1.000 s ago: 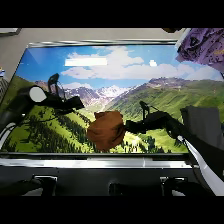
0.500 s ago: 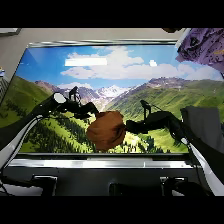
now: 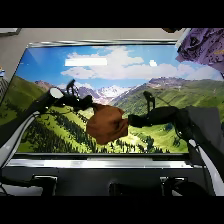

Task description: Fold the clothes and pants, and hang the long-sleeved shirts on hangers.

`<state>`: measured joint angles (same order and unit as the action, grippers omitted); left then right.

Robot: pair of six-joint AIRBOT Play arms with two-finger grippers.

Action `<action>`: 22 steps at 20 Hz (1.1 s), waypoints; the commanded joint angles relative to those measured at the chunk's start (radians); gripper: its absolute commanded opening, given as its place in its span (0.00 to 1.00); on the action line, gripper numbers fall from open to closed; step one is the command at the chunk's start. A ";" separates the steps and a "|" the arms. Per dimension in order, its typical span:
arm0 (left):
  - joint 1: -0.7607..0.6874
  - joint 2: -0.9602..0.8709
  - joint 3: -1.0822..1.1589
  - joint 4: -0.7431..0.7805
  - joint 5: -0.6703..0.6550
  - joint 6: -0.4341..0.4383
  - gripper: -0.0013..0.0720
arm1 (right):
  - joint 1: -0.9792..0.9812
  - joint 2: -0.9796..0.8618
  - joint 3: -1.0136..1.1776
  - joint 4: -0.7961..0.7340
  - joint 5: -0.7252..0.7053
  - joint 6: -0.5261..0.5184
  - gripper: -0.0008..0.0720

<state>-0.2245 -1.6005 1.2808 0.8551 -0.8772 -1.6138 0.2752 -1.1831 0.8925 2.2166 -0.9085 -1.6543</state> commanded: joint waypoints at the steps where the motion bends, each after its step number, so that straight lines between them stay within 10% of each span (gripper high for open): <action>1: 0.075 0.163 0.159 0.249 -0.062 -0.096 0.04 | -0.001 0.078 0.244 -0.333 -0.039 0.123 0.04; 8: 0.169 0.582 0.496 0.553 -0.255 -0.173 0.04 | 0.000 0.248 0.795 -0.601 -0.203 0.121 0.04; 15: 0.169 0.952 0.499 0.878 -0.448 -0.370 0.04 | 0.000 0.498 0.865 -0.776 -0.235 0.199 0.04; 22: 0.169 0.873 0.275 0.877 -0.529 -0.369 0.04 | 0.000 0.220 0.865 -0.774 -0.283 0.303 0.05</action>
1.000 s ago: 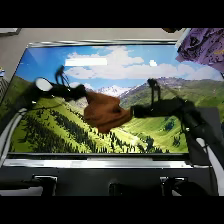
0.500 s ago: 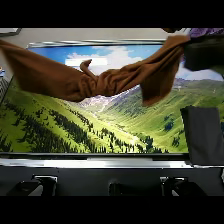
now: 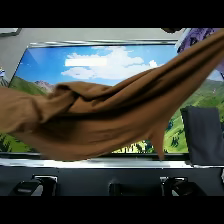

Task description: Fold the clothes and pants, and hang the long-sleeved shirts on hangers.

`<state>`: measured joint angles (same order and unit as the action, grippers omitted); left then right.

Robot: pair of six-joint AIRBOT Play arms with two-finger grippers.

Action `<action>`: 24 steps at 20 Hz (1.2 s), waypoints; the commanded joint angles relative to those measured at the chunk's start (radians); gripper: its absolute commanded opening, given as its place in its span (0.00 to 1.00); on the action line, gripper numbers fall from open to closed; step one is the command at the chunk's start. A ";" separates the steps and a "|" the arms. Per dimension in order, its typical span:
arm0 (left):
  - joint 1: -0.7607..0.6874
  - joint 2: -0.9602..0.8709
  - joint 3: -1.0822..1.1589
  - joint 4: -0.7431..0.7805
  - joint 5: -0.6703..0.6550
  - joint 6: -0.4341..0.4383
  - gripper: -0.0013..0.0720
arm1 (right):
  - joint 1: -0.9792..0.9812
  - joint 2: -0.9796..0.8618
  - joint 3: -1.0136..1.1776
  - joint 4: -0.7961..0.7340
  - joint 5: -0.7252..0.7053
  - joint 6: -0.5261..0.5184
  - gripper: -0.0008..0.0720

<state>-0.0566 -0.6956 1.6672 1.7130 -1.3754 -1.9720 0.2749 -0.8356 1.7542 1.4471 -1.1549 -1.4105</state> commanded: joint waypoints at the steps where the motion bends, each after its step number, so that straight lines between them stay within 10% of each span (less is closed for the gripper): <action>1: 0.001 -0.071 -0.187 0.019 -0.027 -0.011 0.04 | 0.000 -0.203 0.003 0.018 -0.060 0.074 0.05; 9: 0.001 -0.548 -0.627 -0.044 0.347 -0.097 0.04 | 0.001 -0.867 0.003 0.266 0.002 0.111 0.05; 15: 0.007 -0.774 -0.626 -0.101 0.434 -0.093 0.05 | 0.000 -1.016 0.003 0.271 0.212 0.185 0.05; 18: 0.073 -0.732 -0.591 -0.098 0.341 -0.045 0.32 | -0.037 -1.007 0.043 0.274 0.158 0.183 0.13; 21: 0.187 -0.600 -0.570 -0.098 0.241 0.102 0.49 | -0.179 -0.979 0.089 0.350 0.016 0.064 0.56; 24: 0.289 -0.448 -0.580 -0.102 0.142 0.204 0.75 | -0.350 -0.978 0.077 0.548 -0.138 -0.141 0.58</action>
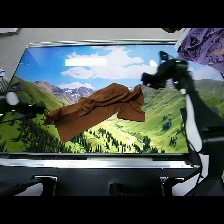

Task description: Fold the clothes and pants, and hang the long-sleeved shirts on hangers.

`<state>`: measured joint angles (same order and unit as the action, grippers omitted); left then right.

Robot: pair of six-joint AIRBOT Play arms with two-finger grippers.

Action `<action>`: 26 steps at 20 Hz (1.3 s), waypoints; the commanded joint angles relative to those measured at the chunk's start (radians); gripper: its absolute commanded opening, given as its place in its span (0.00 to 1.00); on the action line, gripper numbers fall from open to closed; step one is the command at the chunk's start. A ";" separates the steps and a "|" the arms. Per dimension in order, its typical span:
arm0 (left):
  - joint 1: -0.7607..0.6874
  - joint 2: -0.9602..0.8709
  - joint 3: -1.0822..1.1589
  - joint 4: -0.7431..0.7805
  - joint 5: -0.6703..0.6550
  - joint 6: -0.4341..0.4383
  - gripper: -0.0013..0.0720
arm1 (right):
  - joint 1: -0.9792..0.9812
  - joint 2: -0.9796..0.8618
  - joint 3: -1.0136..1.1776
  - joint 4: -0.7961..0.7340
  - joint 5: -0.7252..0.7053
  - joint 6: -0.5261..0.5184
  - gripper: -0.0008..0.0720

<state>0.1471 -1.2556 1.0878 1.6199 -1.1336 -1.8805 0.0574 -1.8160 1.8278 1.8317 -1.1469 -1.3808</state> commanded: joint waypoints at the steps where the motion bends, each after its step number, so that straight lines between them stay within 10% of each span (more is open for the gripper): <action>1: 0.106 0.153 -0.011 -0.011 -0.105 0.111 0.75 | -0.178 -0.005 -0.013 0.230 -0.178 -0.229 0.58; 7: 0.119 0.209 -0.033 -0.016 -0.105 0.108 0.75 | -0.224 -0.104 -0.091 0.456 -0.218 -0.458 0.59; 16: 0.126 0.208 -0.033 -0.042 -0.146 0.021 0.75 | -0.132 -0.240 -0.091 0.513 -0.190 -0.523 0.58; 18: 0.167 0.211 -0.043 -0.115 -0.151 0.026 0.75 | -0.122 -0.240 -0.091 0.513 -0.186 -0.523 0.28; 20: 0.253 0.213 -0.099 -0.213 -0.142 0.096 0.75 | -0.125 -0.233 -0.090 0.510 -0.188 -0.523 0.05; 26: 0.383 0.212 -0.450 -0.679 -0.100 0.407 0.75 | -0.124 -0.167 -0.090 0.502 -0.191 -0.513 0.05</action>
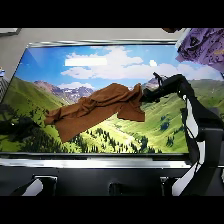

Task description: Fold the clothes and pants, and hang the long-sleeved shirts on hangers.

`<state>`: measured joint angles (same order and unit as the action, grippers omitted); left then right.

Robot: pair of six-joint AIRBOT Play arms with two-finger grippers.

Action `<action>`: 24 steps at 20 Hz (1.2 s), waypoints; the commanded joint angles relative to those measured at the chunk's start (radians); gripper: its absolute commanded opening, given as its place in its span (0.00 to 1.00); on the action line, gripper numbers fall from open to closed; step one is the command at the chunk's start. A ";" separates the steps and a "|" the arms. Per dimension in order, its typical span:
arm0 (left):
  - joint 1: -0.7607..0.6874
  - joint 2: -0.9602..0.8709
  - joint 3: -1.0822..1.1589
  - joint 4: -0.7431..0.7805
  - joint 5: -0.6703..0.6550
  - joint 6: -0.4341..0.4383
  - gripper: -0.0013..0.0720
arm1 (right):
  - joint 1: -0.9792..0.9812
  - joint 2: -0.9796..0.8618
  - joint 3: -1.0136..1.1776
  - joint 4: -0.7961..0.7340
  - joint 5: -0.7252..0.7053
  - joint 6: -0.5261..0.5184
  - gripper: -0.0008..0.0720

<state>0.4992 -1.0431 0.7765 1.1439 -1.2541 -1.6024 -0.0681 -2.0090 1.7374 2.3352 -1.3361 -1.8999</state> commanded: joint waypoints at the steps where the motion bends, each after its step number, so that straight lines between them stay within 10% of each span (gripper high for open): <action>1: 0.010 -0.001 -0.182 -0.203 0.046 0.129 0.75 | 0.003 0.034 0.000 -0.002 -0.002 0.013 0.05; 14: -0.256 -0.135 -0.322 -0.339 0.322 0.092 0.73 | 0.003 0.092 0.000 -0.002 -0.029 0.061 0.05; 17: -0.296 -0.180 -0.291 -0.372 0.349 0.108 0.05 | 0.003 0.122 0.000 -0.002 -0.042 0.076 0.05; 24: -0.293 -0.035 0.269 -0.177 0.226 -0.006 0.04 | 0.003 0.362 0.156 -0.022 0.143 0.153 0.04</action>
<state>0.2104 -1.1328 0.7937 0.8425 -0.9676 -1.5311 -0.0658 -1.7477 1.8114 2.3306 -1.2911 -1.7920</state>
